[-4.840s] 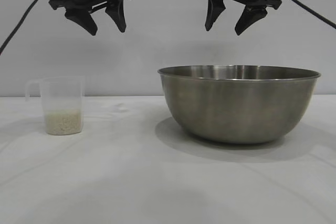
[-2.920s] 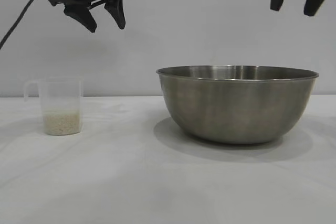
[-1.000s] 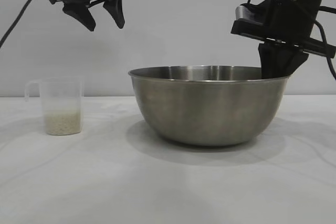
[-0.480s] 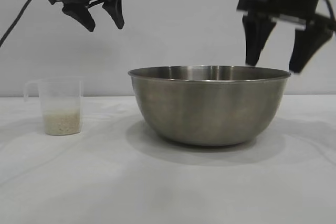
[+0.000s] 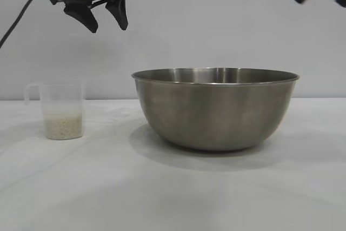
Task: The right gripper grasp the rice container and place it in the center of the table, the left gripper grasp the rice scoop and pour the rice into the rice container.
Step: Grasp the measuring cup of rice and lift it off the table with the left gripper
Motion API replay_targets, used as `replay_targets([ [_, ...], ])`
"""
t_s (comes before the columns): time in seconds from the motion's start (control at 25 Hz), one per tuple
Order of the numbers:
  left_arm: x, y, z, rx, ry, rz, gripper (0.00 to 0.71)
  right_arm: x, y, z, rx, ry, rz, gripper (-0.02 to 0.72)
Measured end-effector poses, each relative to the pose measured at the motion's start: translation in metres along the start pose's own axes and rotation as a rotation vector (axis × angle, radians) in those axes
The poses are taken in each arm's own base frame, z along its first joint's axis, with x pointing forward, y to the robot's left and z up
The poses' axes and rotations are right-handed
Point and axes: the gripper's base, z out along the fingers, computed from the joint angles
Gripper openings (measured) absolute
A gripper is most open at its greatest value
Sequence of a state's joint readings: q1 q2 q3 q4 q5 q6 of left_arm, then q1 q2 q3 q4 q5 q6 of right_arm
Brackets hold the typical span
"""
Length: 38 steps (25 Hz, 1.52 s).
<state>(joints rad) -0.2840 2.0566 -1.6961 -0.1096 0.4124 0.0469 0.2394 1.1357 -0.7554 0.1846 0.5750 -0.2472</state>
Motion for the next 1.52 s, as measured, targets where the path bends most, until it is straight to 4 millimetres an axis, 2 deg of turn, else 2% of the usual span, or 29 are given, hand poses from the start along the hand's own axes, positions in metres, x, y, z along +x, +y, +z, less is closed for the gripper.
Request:
replay_targets([
  [0.2, 0.0, 0.001, 0.0, -0.006, 0.002, 0.013, 0.447, 0.039, 0.009, -0.041, -0.016, 0.012, -0.025, 0.506],
  [0.36, 0.0, 0.001, 0.0, -0.008, 0.002, 0.018, 0.447, 0.068, 0.014, -0.064, -0.015, -0.003, -0.035, 0.506],
  [0.64, 0.0, 0.001, 0.0, -0.008, 0.006, 0.019, 0.447, 0.109, 0.021, -0.076, -0.039, 0.013, 0.043, 0.506],
  [0.84, 0.0, 0.001, -0.001, -0.009, 0.006, 0.021, 0.447, 0.116, 0.025, -0.088, -0.052, -0.058, 0.058, 0.506],
  [1.12, -0.005, 0.0, -0.009, -0.008, -0.012, 0.022, 0.447, 0.125, 0.029, -0.1, -0.078, -0.024, 0.053, 0.506],
  [1.24, -0.006, 0.0, -0.009, -0.008, -0.014, 0.022, 0.447, 0.136, 0.031, -0.108, -0.086, 0.003, 0.044, 0.506],
  [1.52, -0.01, 0.0, -0.016, -0.015, -0.02, 0.04, 0.447, 0.165, 0.035, -0.136, -0.056, -0.235, 0.011, 0.506],
])
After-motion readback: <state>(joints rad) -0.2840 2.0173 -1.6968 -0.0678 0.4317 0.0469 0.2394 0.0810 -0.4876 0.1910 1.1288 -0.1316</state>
